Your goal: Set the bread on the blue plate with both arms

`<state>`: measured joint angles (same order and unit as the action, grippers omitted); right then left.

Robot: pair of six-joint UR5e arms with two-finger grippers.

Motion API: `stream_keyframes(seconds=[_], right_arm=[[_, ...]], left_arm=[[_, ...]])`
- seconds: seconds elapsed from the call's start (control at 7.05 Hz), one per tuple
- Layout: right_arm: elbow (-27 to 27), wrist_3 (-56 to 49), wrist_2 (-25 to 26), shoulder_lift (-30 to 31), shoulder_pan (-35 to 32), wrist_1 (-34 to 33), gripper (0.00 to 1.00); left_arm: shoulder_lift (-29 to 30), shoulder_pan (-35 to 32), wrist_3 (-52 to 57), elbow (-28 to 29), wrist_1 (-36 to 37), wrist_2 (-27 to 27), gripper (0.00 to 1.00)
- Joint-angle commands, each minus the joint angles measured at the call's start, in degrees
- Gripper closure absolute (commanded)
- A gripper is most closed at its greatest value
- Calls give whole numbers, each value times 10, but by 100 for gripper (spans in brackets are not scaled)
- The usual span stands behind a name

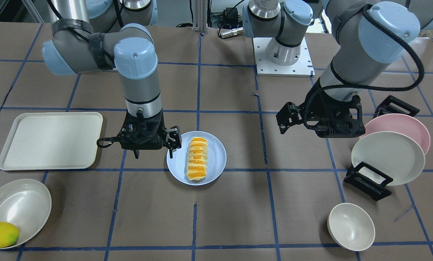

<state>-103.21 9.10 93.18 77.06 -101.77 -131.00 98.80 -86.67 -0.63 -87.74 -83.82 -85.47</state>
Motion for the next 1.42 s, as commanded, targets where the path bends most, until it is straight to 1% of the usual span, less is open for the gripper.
stream_keyframes(seconds=[0.0, 0.14, 0.28, 0.43, 0.57, 0.71, 0.85, 0.99, 1.28], right_arm=[[8, -68, 0, 73, 52, 99, 0], [47, -68, 1, 96, 63, 206, 0], [108, -70, 0, 101, 73, 328, 0], [128, -66, 6, 101, 75, 359, 0], [146, -59, 2, 102, 74, 351, 0], [150, -63, 1, 110, 78, 388, 0], [151, -65, -6, 122, 77, 396, 0], [155, -70, -30, 133, 77, 398, 0], [169, -73, -31, 143, 77, 408, 0]], left_arm=[[-11, 1, 0, 4, 7, -4, 0], [-12, 1, 0, 4, 7, -5, 0], [0, 1, 2, 2, 8, -3, 0], [0, 1, 3, -1, 8, -3, 0], [-1, 1, 7, -2, 8, -2, 0], [-2, 1, 7, -3, 9, 0, 0], [-4, 1, 5, -7, 9, -2, 0], [-5, 1, 5, -5, 9, -2, 0], [-1, 2, 7, -2, 9, -3, 0]])
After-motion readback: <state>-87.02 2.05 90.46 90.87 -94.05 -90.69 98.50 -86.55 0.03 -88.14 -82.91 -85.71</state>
